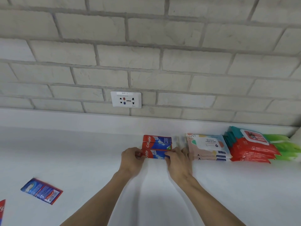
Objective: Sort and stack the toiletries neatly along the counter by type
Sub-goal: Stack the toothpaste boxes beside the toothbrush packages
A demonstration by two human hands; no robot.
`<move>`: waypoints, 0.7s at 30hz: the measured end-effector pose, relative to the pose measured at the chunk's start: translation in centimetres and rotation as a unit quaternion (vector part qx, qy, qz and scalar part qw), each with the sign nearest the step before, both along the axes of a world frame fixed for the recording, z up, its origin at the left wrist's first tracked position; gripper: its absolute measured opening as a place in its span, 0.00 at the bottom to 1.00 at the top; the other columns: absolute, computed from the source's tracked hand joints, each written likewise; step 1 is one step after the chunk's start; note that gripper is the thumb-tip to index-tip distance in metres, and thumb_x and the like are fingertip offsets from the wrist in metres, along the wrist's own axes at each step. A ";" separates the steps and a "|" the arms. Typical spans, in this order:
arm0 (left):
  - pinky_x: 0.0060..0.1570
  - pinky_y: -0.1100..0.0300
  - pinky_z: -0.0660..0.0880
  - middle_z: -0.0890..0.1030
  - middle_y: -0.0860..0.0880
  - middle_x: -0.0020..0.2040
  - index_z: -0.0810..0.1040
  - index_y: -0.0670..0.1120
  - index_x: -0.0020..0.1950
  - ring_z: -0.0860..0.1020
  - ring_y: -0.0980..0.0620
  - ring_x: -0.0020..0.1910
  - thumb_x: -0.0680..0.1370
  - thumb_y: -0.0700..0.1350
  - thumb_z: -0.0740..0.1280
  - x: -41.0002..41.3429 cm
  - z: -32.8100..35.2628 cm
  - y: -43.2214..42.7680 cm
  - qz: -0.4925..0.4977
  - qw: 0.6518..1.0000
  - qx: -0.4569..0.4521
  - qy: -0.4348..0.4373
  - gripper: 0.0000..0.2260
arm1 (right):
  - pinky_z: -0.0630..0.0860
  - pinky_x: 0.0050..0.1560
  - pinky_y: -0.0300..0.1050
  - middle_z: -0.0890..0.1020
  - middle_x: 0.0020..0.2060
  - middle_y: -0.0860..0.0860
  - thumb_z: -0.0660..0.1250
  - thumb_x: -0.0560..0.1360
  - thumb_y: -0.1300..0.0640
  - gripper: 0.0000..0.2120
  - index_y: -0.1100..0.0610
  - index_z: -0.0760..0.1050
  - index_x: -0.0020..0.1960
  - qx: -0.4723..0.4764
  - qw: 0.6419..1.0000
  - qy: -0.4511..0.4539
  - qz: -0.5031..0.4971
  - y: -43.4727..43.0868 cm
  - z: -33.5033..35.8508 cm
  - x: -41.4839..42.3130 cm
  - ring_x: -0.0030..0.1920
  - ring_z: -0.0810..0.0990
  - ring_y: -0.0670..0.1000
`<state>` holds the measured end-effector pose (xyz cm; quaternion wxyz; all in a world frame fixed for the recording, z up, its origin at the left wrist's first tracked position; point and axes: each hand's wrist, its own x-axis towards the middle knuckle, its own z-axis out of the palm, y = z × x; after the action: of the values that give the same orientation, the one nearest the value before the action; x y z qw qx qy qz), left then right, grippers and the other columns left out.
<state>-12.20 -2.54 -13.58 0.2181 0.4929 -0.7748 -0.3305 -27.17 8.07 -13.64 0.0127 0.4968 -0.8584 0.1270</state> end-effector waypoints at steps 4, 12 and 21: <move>0.41 0.67 0.73 0.79 0.52 0.44 0.79 0.48 0.53 0.78 0.55 0.41 0.76 0.48 0.70 0.9 0.3 0.5 0.019 0.999 0.019 0.019 0.08 | 0.62 0.66 0.48 0.76 0.62 0.48 0.59 0.80 0.50 0.14 0.49 0.75 0.64 -0.031 0.999 -0.013 -0.001 0.3 0.5 0.5 0.63 0.69 0.54; 0.42 0.68 0.74 0.80 0.53 0.47 0.80 0.51 0.53 0.79 0.54 0.41 0.75 0.44 0.70 5.8 2.1 2.7 -0.006 0.998 -0.028 0.052 0.07 | 0.75 0.55 0.49 0.81 0.53 0.49 0.65 0.75 0.56 0.11 0.51 0.80 0.57 -0.144 0.977 -0.137 0.079 1.3 2.3 5.2 0.54 0.78 0.53; 0.42 0.77 0.69 0.79 0.57 0.47 0.80 0.53 0.50 0.77 0.61 0.44 0.75 0.42 0.70 15.8 5.0 5.3 -0.070 0.989 -0.120 0.047 0.07 | 0.75 0.56 0.41 0.79 0.51 0.44 0.65 0.78 0.55 0.09 0.48 0.78 0.58 -0.135 0.953 -0.240 0.130 3.9 4.7 15.0 0.51 0.75 0.45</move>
<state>3.63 2.73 -8.56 0.2879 0.3919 -0.8302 -0.2724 -12.20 11.94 -8.92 -0.1430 0.5527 -0.7389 0.3578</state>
